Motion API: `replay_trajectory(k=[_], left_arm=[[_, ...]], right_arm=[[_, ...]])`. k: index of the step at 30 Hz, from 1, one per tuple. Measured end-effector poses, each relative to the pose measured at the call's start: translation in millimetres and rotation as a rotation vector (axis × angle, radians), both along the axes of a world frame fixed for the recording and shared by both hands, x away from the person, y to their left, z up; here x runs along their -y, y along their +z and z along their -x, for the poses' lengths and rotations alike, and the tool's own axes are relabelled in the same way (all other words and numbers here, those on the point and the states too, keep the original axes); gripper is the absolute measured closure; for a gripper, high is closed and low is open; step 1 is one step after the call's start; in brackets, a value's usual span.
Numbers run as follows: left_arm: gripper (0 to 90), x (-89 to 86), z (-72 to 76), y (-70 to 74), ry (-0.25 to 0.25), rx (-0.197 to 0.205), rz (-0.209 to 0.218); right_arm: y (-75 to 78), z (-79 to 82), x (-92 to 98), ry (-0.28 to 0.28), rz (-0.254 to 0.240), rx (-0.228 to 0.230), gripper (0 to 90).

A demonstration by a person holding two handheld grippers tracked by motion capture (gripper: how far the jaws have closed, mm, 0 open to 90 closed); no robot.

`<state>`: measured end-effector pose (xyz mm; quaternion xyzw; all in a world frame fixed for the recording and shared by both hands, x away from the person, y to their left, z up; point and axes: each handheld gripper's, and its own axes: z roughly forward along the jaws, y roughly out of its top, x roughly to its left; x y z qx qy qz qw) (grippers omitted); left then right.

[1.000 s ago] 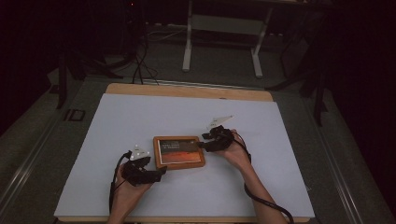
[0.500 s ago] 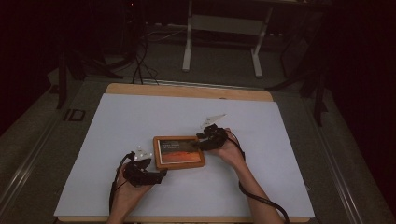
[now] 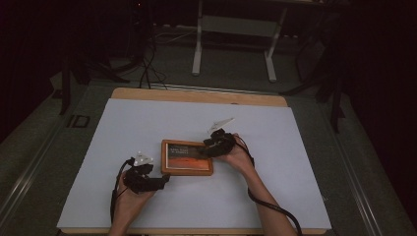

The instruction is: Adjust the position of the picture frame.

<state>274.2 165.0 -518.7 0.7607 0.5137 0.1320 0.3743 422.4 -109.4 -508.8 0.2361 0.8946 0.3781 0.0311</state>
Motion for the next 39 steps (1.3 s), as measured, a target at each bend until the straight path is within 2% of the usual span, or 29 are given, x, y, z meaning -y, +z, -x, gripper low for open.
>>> replay_trajectory(k=[3,6,13,17,19,24,25,26,30,33,39], left_arm=[[28.1,-3.2,-2.2,-0.1,0.009,-0.007,0.023],[34.1,-3.6,-2.2,-0.9,-0.021,-0.018,0.065],[32.8,0.0,-11.1,-0.7,-0.077,-0.051,0.2],[31.4,-1.2,-16.9,-1.8,-0.084,-0.082,0.24],[31.2,-4.0,-18.5,-1.3,-0.072,-0.08,0.261],[35.4,-10.4,-22.9,-0.3,-0.03,-0.079,0.275],[35.1,-13.0,-25.9,-1.9,-0.032,-0.097,0.309],[35.5,-13.1,-26.7,-2.0,-0.034,-0.101,0.318],[38.1,-13.6,-28.4,-1.6,-0.039,-0.102,0.33],[39.8,-16.3,-30.4,-2.7,-0.035,-0.118,0.356],[41.3,-17.4,-30.9,-3.5,-0.046,-0.143,0.361]], right_arm=[[-0.3,-2.6,-3.2,0.007,-0.014,-0.012,46.2],[1.2,-5.2,-6.4,0.015,-0.04,-0.025,44.3],[3.3,-10.2,-13.1,0.04,-0.058,-0.038,40.4],[3.8,-9.3,-15.3,0.048,-0.052,-0.039,38.6],[3.9,-7.8,-16.4,0.062,-0.048,-0.036,38.2],[3.4,-3.4,-21.3,0.094,-0.011,-0.027,38.7],[2.7,-1.0,-24.0,0.102,0.009,-0.017,38.3],[2.9,-0.4,-24.7,0.102,0.015,-0.01,38.2],[3.3,0.1,-25.7,0.105,0.023,0.0,38.3],[3.8,0.1,-24.5,0.098,0.018,0.005,38.5],[7.8,0.9,-21.9,0.092,0.021,0.027,38.3]])
